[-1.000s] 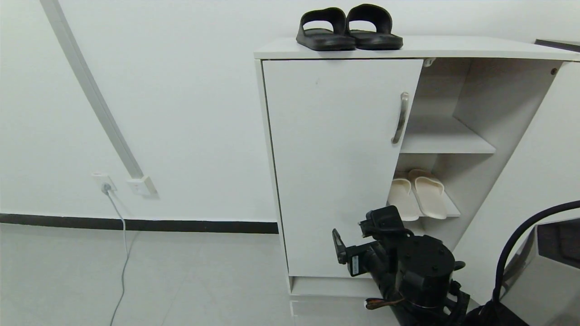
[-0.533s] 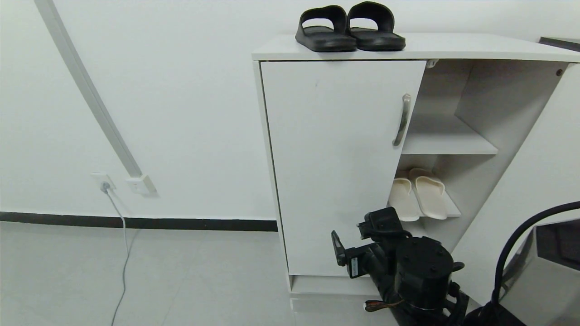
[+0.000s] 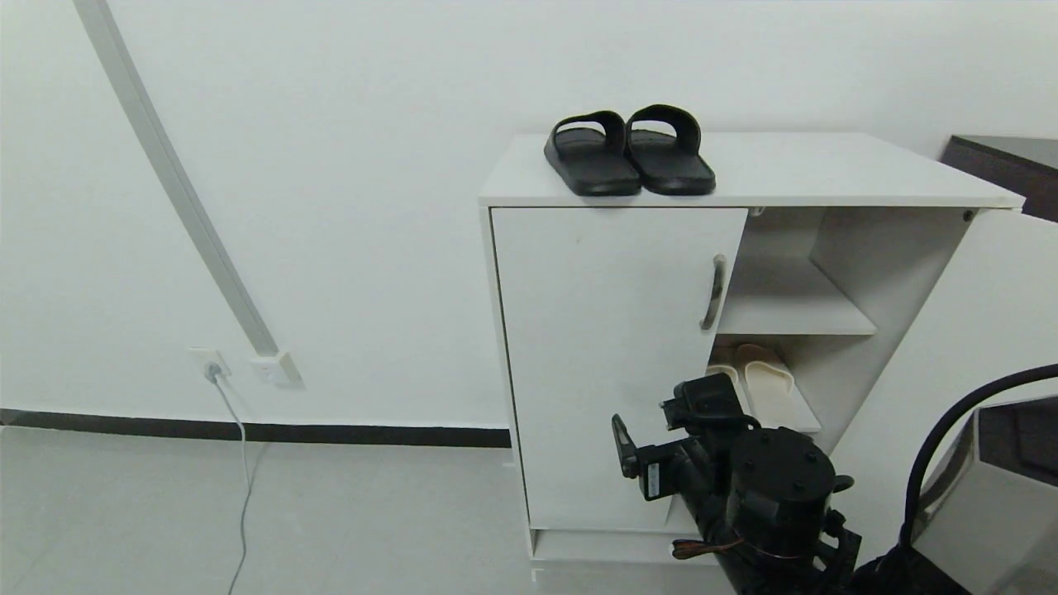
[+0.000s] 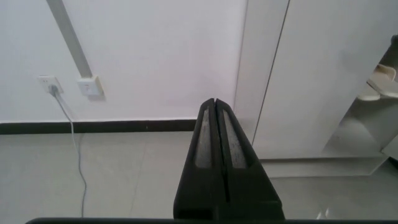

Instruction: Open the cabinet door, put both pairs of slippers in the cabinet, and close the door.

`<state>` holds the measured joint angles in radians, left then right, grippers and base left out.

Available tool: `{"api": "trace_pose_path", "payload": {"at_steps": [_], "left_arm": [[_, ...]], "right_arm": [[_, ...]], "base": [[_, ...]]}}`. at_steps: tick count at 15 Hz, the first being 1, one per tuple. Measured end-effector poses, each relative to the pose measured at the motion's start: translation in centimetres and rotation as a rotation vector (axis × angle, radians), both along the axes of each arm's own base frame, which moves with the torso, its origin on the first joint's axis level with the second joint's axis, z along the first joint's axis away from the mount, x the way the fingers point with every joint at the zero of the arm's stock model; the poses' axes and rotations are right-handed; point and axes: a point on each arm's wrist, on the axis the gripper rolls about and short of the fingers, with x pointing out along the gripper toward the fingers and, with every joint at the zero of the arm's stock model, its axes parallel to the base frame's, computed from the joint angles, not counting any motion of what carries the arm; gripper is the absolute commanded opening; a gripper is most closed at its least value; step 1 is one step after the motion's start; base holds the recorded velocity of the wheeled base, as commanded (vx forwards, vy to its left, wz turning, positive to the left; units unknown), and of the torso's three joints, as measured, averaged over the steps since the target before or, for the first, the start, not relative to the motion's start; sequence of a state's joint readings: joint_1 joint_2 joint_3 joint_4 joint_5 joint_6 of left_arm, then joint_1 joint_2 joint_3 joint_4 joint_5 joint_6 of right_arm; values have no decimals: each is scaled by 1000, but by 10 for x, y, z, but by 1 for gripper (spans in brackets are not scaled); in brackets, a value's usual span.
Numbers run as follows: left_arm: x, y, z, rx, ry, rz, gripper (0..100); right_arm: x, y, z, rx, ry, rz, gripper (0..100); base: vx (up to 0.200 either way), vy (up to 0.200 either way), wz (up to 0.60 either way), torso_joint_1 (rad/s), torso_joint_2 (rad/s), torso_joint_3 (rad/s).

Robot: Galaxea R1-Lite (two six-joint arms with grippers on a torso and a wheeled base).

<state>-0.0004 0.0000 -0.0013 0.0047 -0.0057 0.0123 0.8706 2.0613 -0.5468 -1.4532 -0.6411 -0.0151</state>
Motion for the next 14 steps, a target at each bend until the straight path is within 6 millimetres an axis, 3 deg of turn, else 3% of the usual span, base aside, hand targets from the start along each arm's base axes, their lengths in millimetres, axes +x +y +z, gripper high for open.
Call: {"api": "trace_pose_path", "payload": {"at_steps": [14], "left_arm": [[0,0,0,0,0,1,0]], "right_arm": [[1,0,-2,-1,0,-2,100]], "base": [[0,0,0,176,-498,-320]]}}
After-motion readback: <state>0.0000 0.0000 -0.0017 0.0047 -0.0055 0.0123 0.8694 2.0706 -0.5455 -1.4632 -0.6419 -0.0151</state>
